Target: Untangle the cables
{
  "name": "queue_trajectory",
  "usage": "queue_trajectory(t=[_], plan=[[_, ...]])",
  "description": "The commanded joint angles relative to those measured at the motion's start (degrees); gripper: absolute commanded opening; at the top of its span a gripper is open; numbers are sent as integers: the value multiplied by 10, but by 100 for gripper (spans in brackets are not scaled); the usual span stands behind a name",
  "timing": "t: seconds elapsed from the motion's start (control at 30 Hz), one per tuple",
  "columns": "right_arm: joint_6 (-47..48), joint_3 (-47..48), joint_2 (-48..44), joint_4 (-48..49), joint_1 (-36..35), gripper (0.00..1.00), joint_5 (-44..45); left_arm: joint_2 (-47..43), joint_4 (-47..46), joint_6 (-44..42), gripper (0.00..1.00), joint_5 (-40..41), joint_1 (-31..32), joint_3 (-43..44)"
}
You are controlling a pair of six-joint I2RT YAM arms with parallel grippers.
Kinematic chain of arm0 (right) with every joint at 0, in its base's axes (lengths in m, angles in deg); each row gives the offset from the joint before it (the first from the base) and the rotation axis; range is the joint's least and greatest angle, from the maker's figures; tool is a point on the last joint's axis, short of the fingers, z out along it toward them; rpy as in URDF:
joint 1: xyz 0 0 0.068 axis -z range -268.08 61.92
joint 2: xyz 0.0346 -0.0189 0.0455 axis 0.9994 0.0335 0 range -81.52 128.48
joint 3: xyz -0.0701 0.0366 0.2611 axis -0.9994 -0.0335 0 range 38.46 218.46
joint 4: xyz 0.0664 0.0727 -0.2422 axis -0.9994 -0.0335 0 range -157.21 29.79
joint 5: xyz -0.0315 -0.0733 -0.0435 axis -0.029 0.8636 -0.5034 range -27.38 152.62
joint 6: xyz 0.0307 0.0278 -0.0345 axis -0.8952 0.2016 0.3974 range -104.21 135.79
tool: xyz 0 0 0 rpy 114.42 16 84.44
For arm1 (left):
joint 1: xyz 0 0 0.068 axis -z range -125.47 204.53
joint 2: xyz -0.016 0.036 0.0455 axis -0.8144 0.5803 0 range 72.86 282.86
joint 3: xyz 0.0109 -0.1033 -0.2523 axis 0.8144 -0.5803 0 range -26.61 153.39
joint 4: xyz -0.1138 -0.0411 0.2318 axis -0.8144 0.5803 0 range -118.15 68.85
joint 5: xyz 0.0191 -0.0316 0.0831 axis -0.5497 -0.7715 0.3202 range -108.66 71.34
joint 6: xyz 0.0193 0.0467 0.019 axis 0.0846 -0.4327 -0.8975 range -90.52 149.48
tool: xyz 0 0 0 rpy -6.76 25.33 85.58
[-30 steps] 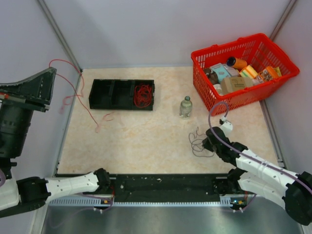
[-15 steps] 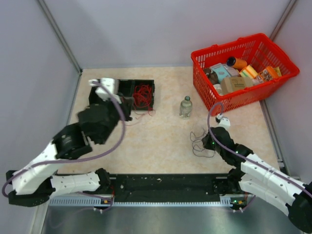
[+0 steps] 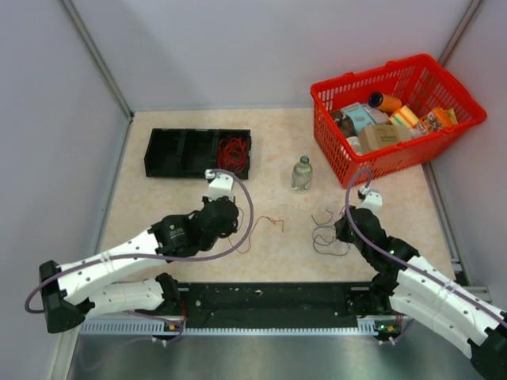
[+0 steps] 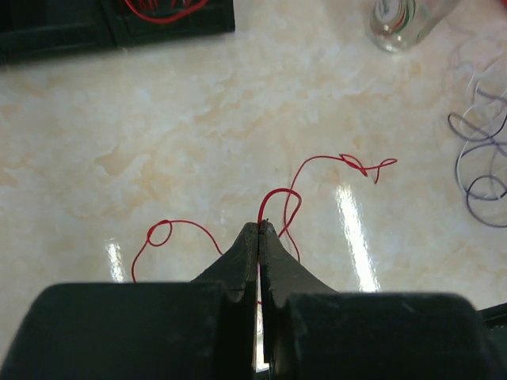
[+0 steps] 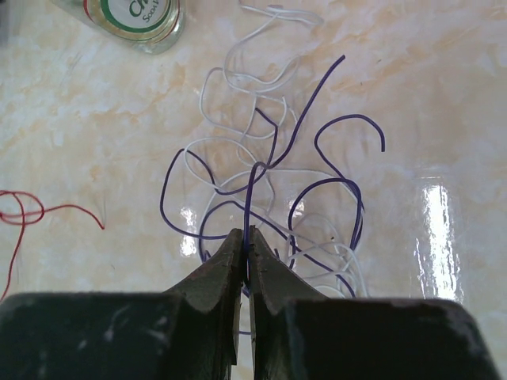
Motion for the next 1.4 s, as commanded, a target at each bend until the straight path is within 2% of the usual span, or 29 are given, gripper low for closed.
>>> queue_trajectory(t=[0.0,0.07,0.13,0.2,0.23,0.33,0.47,0.57,0.7,0.87,1.0,1.03,1.2,1.37], plan=[[12,7,-2,0,4,5,24,43,-53,21,0,-55,-4,-31],[14,11,7,0,5,5,20,78,-56,33,0,-69,-10,-27],[17,14,14,1,5,5,18,116,-99,34,0,-143,-40,-37],[19,12,12,3,4,5,15,167,-153,26,0,-252,-76,-43],[22,11,9,4,5,5,13,188,-160,27,0,-277,-89,-35],[23,8,-3,4,5,5,9,249,-133,21,0,-304,-93,13],[26,0,-24,4,5,6,9,291,-139,15,4,-342,-87,24],[27,-1,-22,7,6,6,4,304,-138,6,12,-347,-69,22],[30,3,-13,11,6,6,1,302,-143,-1,36,-358,-57,20],[30,1,-12,13,6,6,0,290,-146,-3,53,-357,-54,20],[30,0,-17,12,6,6,-1,303,-126,-7,81,-338,-41,36],[30,-2,-18,12,6,6,-1,311,-113,-6,85,-318,-34,46],[30,-3,-19,13,6,6,-1,382,-51,10,90,-237,-12,106],[31,-4,-24,13,6,6,-2,459,0,25,84,-177,8,158]])
